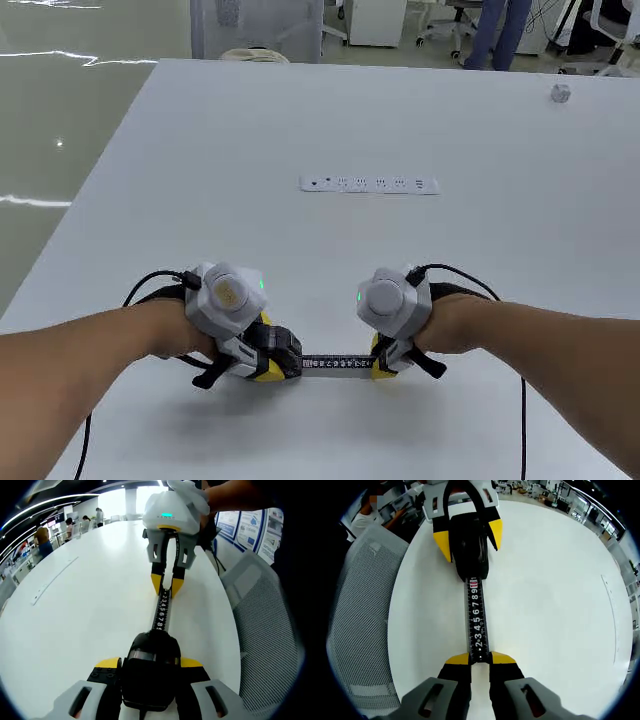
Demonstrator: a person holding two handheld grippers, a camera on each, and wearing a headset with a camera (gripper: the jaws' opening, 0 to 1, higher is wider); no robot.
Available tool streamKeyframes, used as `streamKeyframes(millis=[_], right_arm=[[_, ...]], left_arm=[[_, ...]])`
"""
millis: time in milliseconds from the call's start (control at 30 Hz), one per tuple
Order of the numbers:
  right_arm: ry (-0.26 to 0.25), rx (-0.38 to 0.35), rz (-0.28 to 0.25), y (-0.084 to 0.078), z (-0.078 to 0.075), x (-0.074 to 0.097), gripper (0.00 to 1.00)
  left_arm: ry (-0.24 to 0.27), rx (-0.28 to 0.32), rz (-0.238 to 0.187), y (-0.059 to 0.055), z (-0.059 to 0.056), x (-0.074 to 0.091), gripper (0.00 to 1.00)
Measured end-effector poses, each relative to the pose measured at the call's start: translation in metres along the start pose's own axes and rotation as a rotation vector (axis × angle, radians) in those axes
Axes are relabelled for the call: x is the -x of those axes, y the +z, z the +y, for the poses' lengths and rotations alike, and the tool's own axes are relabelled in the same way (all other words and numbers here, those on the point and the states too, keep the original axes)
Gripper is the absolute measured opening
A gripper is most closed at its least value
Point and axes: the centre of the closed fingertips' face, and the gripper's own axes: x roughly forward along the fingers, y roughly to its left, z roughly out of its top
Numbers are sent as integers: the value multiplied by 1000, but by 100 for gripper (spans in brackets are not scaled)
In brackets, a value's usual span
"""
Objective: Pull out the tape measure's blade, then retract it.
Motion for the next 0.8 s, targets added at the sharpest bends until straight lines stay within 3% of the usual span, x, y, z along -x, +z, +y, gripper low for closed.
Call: streamKeyframes(millis=[800], right_arm=[[-5,-4,4,-14,-1,5,12]], left_arm=[[0,-1,4,0,0,0,38]])
